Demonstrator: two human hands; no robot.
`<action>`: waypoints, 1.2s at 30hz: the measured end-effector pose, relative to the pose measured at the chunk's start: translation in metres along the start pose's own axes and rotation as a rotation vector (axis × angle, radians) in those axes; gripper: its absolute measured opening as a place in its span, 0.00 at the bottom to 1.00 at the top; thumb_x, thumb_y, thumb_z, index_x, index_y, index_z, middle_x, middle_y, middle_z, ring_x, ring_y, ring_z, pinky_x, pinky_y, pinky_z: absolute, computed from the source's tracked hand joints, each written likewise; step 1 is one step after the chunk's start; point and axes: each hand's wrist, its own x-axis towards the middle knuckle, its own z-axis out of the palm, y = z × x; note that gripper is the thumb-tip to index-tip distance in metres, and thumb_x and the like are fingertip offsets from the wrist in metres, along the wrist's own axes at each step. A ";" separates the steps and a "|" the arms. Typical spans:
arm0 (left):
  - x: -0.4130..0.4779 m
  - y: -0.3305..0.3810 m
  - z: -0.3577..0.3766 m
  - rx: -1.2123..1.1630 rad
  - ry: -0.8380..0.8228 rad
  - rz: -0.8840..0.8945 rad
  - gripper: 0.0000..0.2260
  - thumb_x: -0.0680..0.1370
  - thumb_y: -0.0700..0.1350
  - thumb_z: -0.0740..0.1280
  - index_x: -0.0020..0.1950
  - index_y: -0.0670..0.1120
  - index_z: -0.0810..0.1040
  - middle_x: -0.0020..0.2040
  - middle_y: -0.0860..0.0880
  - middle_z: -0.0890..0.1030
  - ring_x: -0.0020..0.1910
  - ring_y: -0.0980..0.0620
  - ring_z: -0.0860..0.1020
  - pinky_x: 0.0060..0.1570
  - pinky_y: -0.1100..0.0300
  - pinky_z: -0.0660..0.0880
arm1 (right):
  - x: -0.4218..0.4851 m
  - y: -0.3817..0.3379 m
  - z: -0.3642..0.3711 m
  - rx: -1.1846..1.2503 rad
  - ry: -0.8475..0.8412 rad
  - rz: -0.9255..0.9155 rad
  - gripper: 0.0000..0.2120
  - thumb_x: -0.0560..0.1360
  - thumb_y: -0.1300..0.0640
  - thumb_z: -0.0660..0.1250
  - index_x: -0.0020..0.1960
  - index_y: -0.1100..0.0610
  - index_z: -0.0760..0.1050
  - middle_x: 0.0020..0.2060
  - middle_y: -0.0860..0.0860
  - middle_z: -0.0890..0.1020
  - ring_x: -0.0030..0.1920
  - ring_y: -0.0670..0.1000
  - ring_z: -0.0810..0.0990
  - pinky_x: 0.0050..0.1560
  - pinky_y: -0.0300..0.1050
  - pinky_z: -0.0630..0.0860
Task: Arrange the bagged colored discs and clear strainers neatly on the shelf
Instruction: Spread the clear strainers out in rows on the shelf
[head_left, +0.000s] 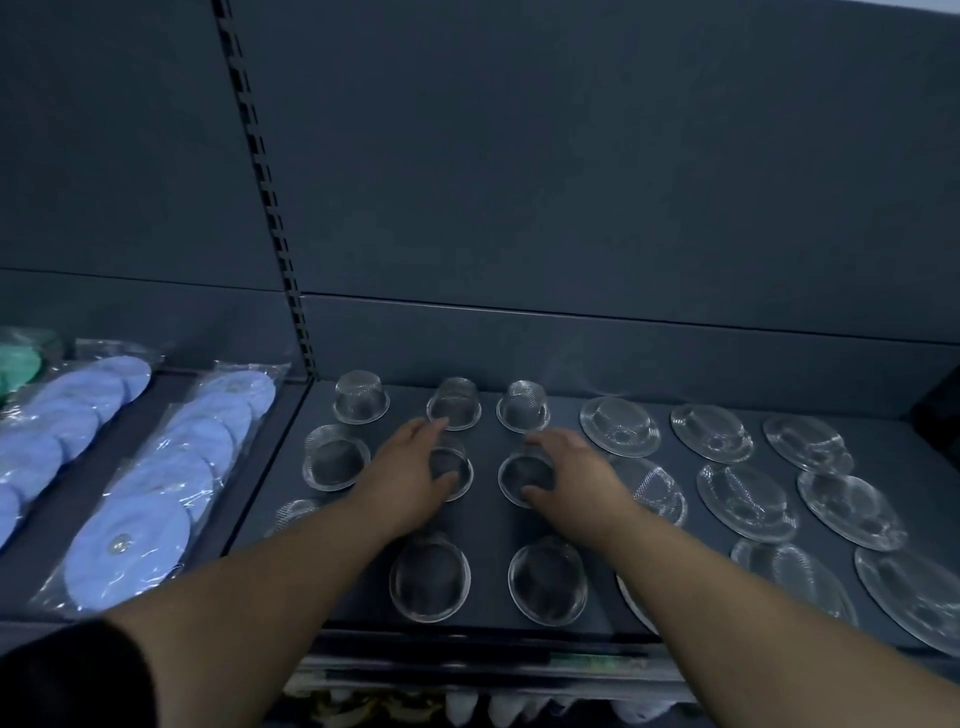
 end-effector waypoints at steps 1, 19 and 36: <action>0.003 0.000 0.003 0.010 -0.024 -0.007 0.31 0.76 0.48 0.67 0.77 0.51 0.58 0.76 0.49 0.59 0.74 0.52 0.59 0.70 0.62 0.56 | 0.004 0.000 0.001 -0.024 -0.026 -0.026 0.28 0.71 0.56 0.70 0.70 0.51 0.67 0.68 0.50 0.70 0.67 0.51 0.69 0.68 0.40 0.64; -0.007 0.011 0.015 -0.009 0.062 -0.036 0.32 0.75 0.48 0.69 0.76 0.52 0.60 0.73 0.50 0.64 0.71 0.52 0.65 0.68 0.64 0.60 | 0.014 0.015 -0.004 -0.084 -0.092 -0.113 0.35 0.71 0.56 0.69 0.75 0.49 0.60 0.75 0.49 0.60 0.73 0.51 0.62 0.71 0.41 0.60; -0.088 -0.062 -0.042 0.011 0.145 -0.202 0.28 0.72 0.50 0.72 0.71 0.47 0.69 0.68 0.49 0.70 0.67 0.51 0.70 0.64 0.67 0.61 | -0.031 -0.074 0.055 0.151 0.000 -0.298 0.25 0.69 0.39 0.70 0.63 0.45 0.73 0.61 0.41 0.72 0.62 0.43 0.70 0.63 0.37 0.68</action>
